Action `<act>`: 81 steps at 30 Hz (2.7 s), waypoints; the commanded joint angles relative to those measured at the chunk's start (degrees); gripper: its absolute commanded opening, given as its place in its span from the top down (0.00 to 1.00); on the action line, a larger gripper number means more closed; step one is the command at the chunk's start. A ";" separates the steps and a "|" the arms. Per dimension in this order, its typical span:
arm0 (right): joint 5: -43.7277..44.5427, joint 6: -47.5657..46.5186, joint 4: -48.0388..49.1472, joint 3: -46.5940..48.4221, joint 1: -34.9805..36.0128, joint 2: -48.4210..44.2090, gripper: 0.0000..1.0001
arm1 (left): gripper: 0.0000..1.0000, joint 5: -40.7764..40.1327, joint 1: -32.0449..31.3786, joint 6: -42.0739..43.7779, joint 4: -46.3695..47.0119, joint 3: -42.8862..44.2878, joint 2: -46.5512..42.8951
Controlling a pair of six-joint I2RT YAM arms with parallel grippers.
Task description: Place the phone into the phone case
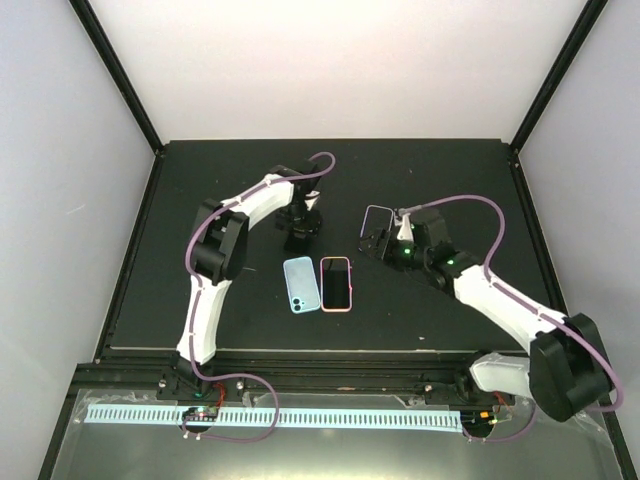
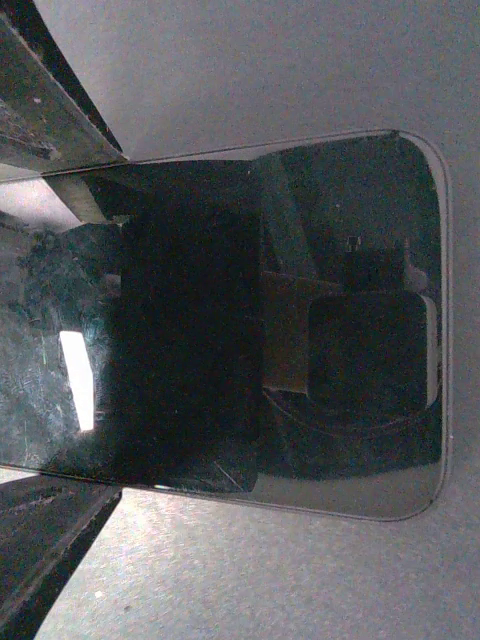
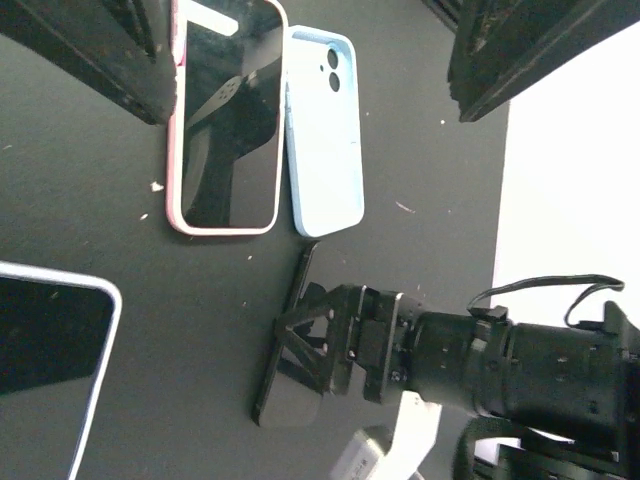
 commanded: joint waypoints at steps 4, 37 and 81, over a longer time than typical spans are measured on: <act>0.25 1.53 13.51 -0.18 6.40 7.89 0.40 | 0.35 10.96 2.33 -5.73 4.26 -6.23 -10.61; -1.04 9.11 21.08 9.52 12.97 29.38 0.77 | 0.39 27.17 2.77 -21.88 22.64 -32.08 -29.06; -12.39 5.51 25.18 2.34 16.58 30.38 0.99 | 0.12 27.32 12.78 -19.87 33.39 -57.75 -44.16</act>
